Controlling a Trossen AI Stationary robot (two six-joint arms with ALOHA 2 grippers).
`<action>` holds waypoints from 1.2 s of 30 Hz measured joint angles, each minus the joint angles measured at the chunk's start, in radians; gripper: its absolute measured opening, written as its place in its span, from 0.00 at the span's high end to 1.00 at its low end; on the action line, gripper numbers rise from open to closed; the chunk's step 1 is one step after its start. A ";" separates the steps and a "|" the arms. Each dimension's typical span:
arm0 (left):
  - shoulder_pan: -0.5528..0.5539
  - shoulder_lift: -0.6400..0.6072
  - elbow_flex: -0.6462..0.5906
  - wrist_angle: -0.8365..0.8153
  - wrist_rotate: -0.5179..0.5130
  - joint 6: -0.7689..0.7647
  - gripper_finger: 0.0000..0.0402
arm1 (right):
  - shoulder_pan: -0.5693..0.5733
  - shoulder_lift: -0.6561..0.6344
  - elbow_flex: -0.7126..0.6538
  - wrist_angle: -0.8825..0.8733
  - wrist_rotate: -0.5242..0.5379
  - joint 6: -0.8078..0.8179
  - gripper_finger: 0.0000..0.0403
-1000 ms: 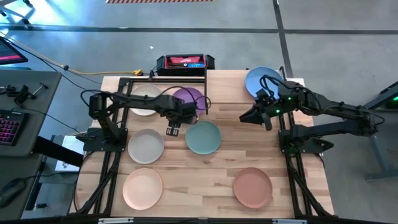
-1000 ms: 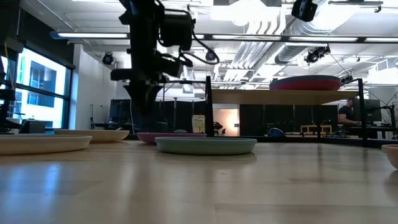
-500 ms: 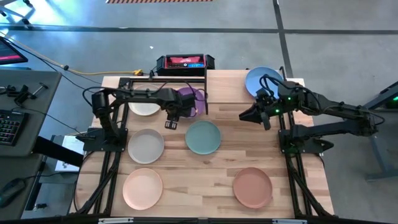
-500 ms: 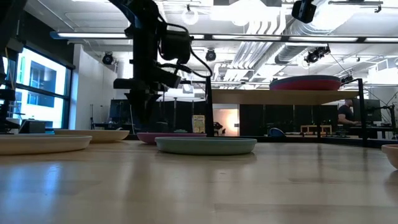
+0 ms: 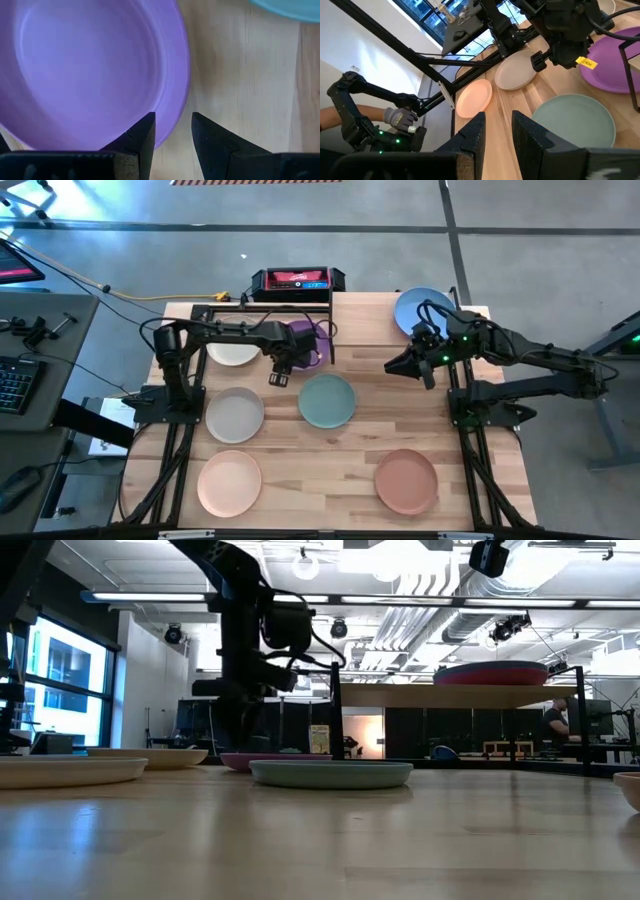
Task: Place and stack plates onto a shelf
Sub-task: Stack the purple plate on top of the blue plate on the shelf
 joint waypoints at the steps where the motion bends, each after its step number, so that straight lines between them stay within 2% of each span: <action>1: 0.004 0.000 0.000 -0.004 0.001 0.004 0.71 | 0.000 0.000 0.000 0.000 0.000 0.000 0.81; 6: 0.010 -0.001 -0.017 0.002 0.003 0.005 0.71 | 0.000 0.000 0.000 0.000 0.000 0.000 0.81; 11: 0.009 -0.001 -0.092 0.021 0.002 0.005 0.71 | 0.000 0.000 0.000 0.000 0.000 0.000 0.81; 14: 0.009 -0.002 -0.123 0.049 -0.048 -0.021 0.71 | 0.000 0.000 0.000 0.000 0.000 0.000 0.81; 33: 0.022 -0.008 -0.145 0.159 -0.055 0.026 0.71 | 0.000 0.000 0.000 0.001 0.017 0.003 0.81; 36: 0.027 -0.008 -0.145 0.157 -0.057 0.032 0.74 | 0.000 0.000 0.000 0.001 0.032 0.003 0.81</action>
